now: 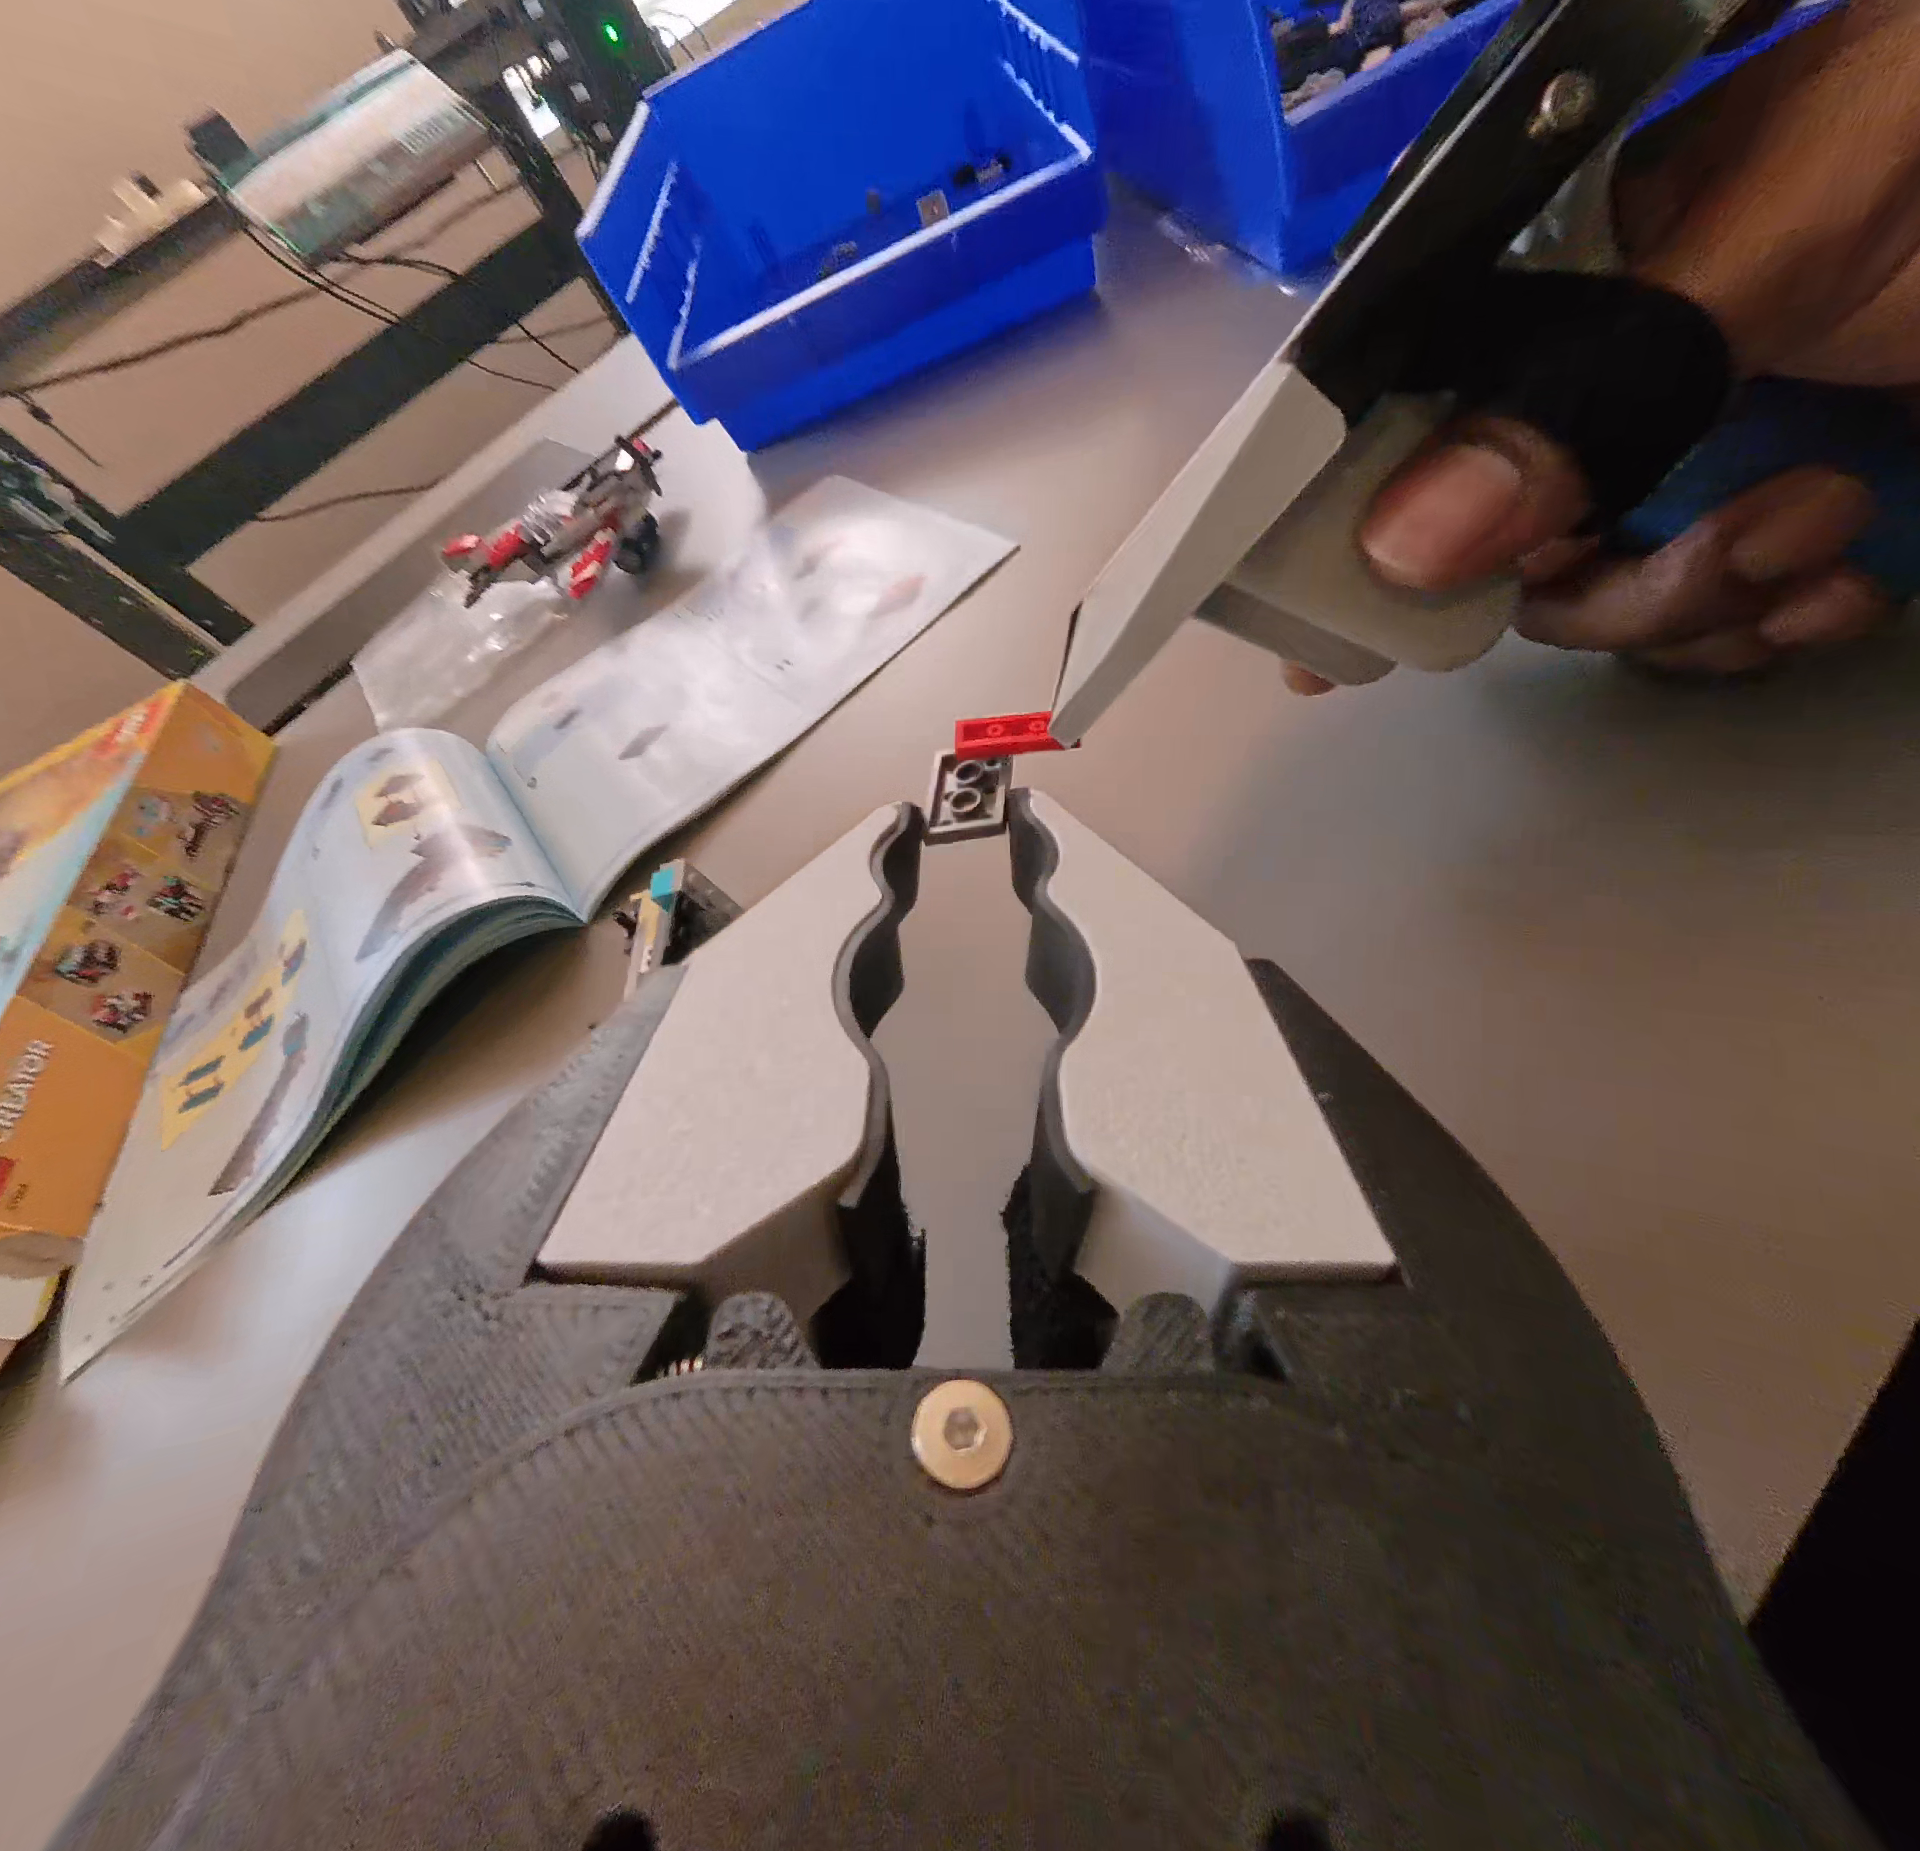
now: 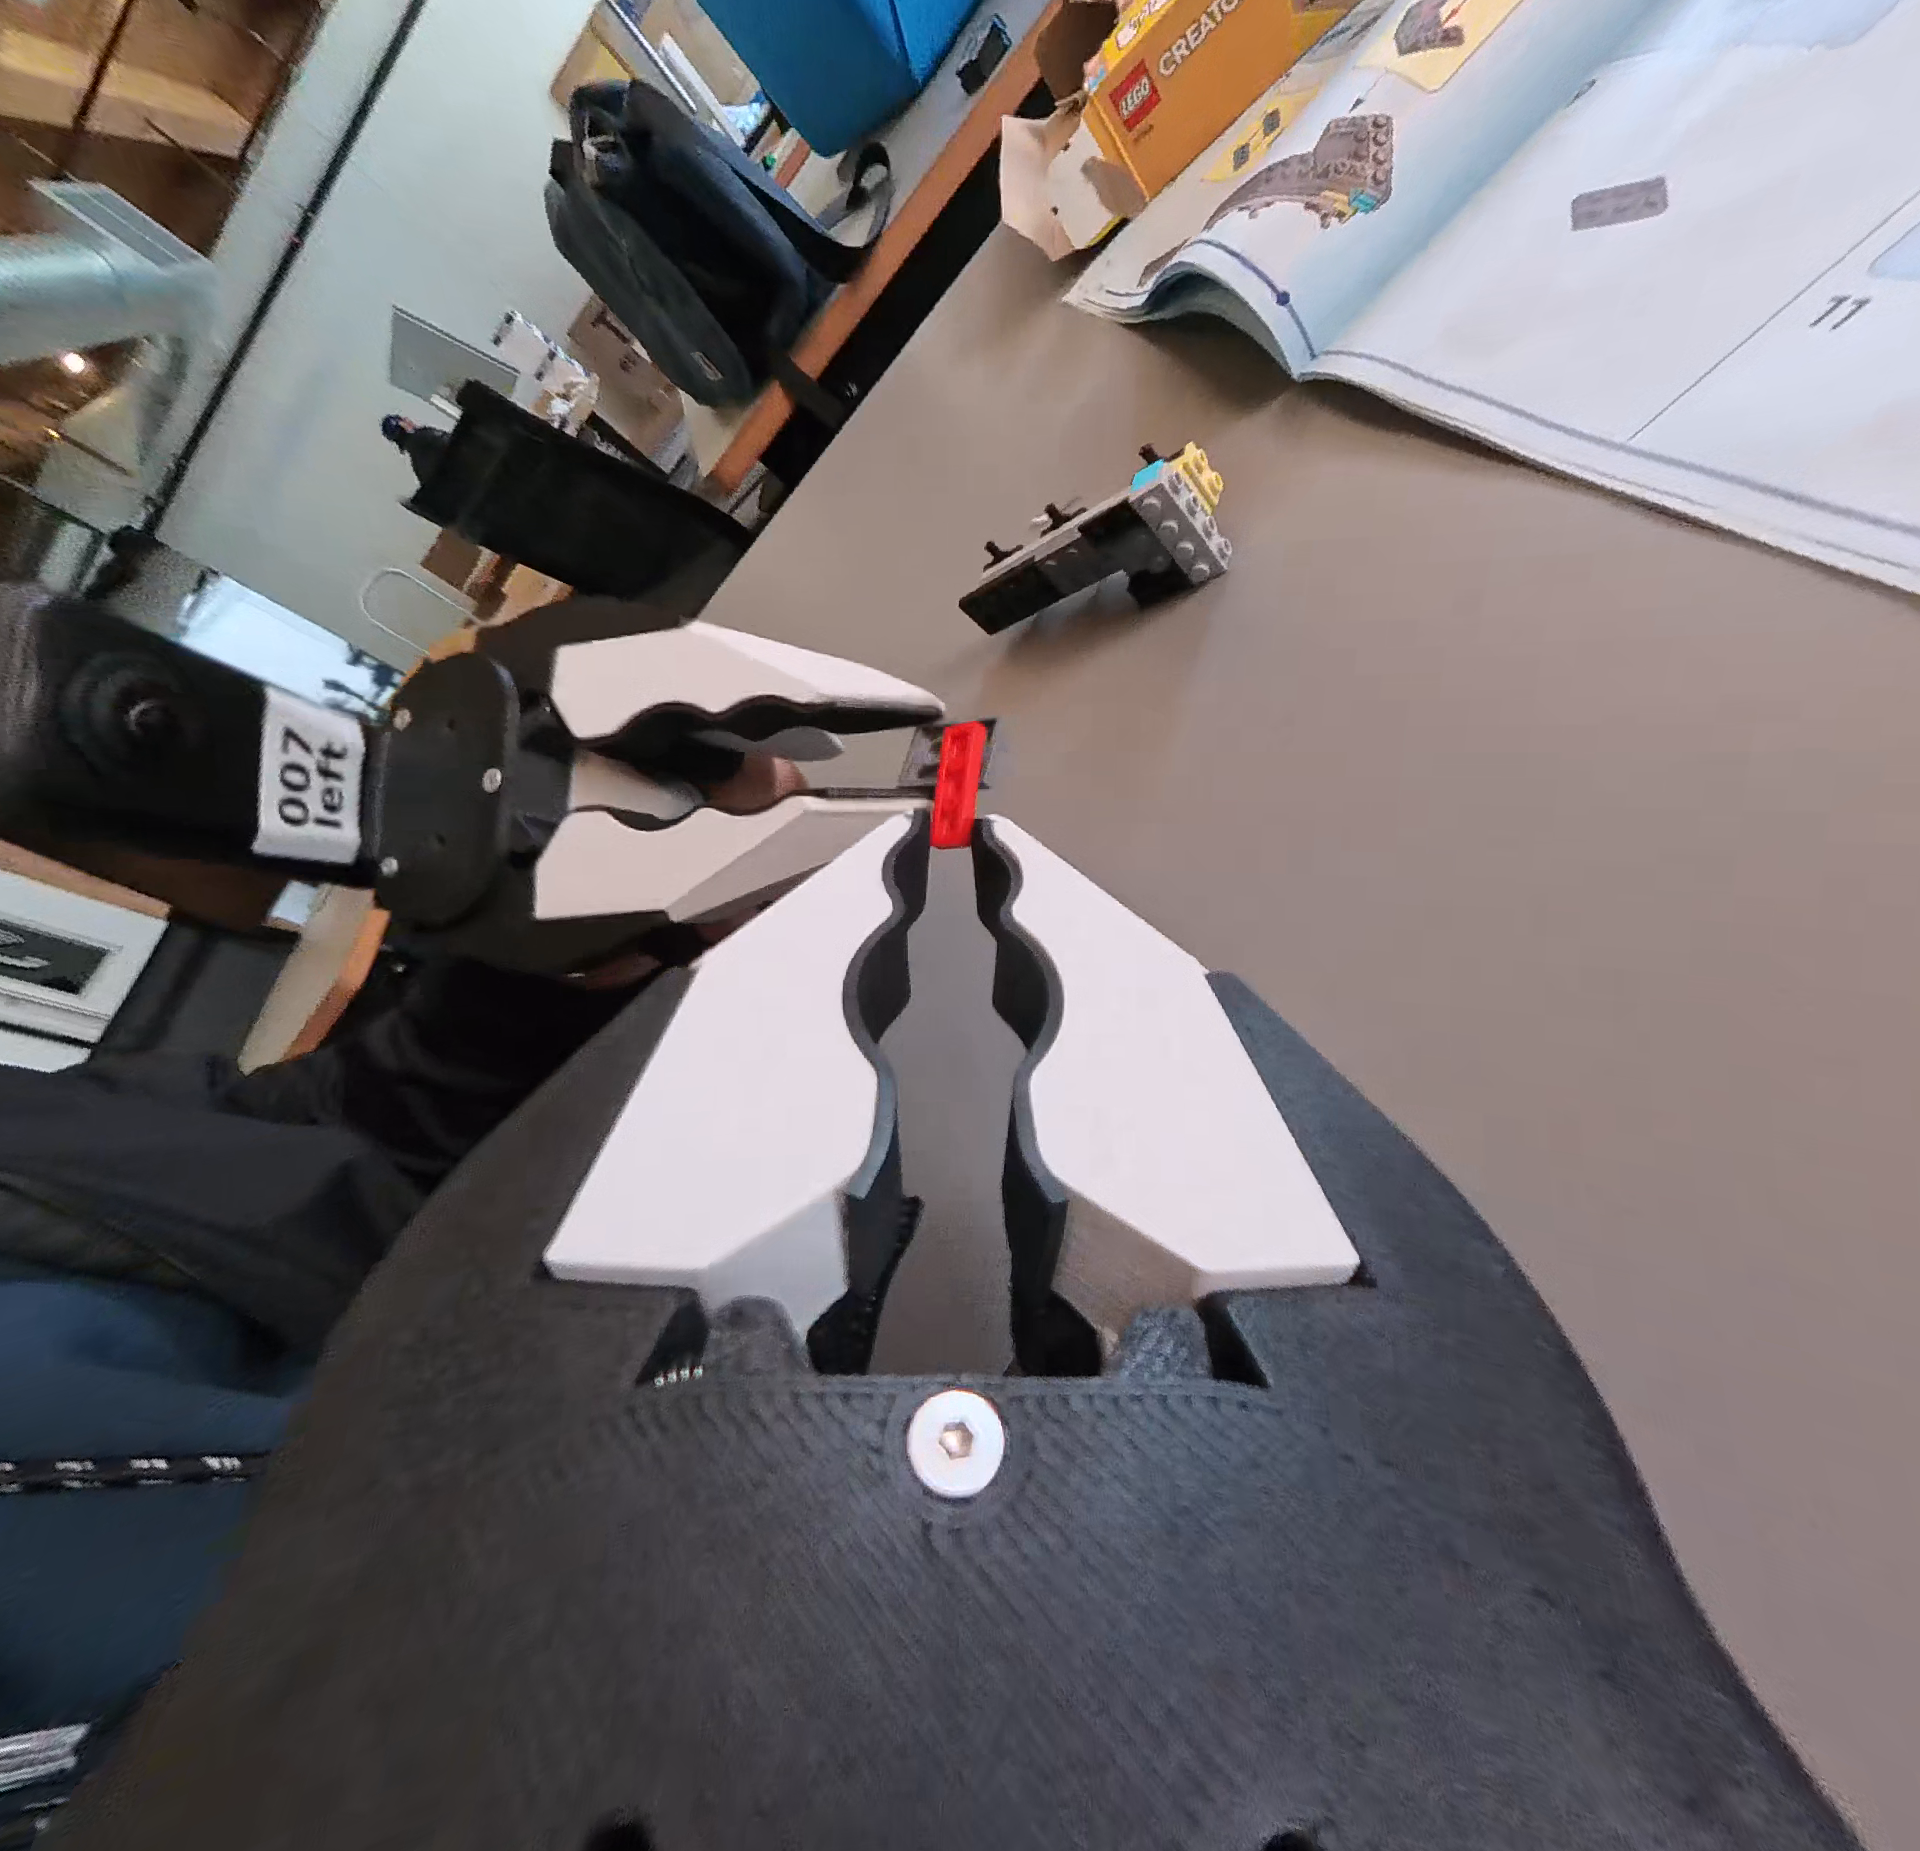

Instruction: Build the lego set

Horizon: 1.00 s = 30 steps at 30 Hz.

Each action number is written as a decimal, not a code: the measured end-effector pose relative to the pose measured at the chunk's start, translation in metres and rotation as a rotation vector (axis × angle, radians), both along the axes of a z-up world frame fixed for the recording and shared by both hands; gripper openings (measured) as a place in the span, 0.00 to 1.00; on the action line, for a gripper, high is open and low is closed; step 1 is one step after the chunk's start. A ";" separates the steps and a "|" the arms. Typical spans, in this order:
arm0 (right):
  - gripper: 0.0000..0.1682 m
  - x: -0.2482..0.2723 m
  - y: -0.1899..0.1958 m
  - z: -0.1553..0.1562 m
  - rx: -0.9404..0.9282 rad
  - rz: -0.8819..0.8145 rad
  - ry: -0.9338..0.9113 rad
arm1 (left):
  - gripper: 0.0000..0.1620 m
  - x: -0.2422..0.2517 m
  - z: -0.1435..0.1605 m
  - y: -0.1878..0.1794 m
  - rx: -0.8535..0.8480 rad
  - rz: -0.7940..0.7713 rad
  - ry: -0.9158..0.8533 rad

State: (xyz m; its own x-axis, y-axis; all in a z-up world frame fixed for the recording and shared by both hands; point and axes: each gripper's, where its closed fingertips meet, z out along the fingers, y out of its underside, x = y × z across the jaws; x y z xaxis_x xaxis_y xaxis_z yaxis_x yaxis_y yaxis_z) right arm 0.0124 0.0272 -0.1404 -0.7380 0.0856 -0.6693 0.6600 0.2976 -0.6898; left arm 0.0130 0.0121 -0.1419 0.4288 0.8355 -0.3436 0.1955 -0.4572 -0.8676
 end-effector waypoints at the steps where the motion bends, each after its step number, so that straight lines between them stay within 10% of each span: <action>1: 0.04 -0.001 0.000 0.001 -0.007 -0.003 -0.010 | 0.10 0.000 0.002 0.001 -0.007 0.003 0.019; 19: 0.04 -0.009 0.006 -0.004 0.006 -0.030 -0.072 | 0.10 -0.001 -0.034 0.009 -0.228 -0.078 -0.102; 30: 0.04 -0.010 0.008 -0.007 0.018 -0.052 -0.075 | 0.16 0.005 -0.037 0.003 -0.080 -0.093 -0.224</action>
State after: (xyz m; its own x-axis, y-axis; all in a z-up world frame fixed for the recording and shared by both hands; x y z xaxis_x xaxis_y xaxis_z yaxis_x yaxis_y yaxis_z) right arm 0.0026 0.0347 -0.1472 -0.6803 0.1355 -0.7203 0.7244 0.2735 -0.6327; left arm 0.0180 0.0147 -0.1787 0.5750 0.7632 -0.2949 0.3327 -0.5474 -0.7679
